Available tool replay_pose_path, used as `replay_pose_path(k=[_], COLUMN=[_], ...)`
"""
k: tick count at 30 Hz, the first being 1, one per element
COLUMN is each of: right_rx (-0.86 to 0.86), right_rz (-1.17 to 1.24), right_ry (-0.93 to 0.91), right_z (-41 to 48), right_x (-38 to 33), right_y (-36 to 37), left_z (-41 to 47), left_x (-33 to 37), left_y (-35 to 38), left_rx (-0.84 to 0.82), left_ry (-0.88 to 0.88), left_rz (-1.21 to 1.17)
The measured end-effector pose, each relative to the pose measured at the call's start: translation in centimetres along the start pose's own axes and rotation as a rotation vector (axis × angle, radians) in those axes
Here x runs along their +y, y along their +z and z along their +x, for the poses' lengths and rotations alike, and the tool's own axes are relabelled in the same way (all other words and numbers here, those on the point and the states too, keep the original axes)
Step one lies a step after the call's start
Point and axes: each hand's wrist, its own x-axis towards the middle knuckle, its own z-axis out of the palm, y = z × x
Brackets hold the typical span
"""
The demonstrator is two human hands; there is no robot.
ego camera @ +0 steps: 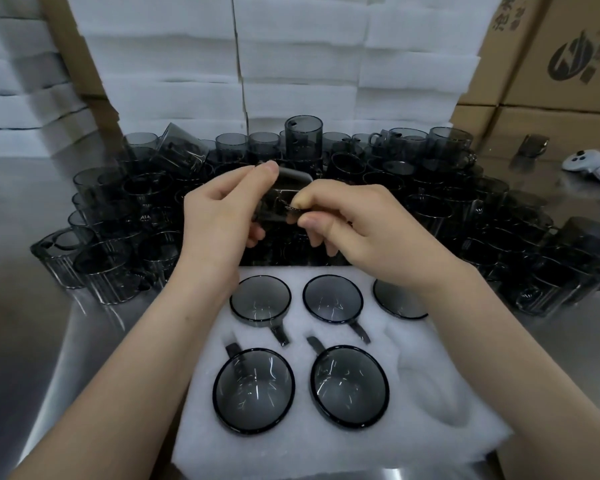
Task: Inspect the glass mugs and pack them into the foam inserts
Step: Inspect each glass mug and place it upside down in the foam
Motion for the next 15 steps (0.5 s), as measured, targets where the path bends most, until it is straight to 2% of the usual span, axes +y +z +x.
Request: replay_pose_path(k=[6,10,15], right_rx=[0.027,0.036,0.092], right_rz=[0.170,0.088,0.028], right_ry=[0.028,0.053,0.119], right_z=[-0.17,0.22,0.57], right_x=[0.09,-0.02,0.23], right_y=[-0.17,-0.04,0.56], left_z=[0.13,-0.03,-0.44], left_x=[0.02,-0.21,-0.39], left_y=[-0.06,0.24,0.43], left_rx=[-0.085,-0.040,0.001], left_ry=[-0.010,0.033,0.167], left_rz=[-0.013,-0.003,0.075])
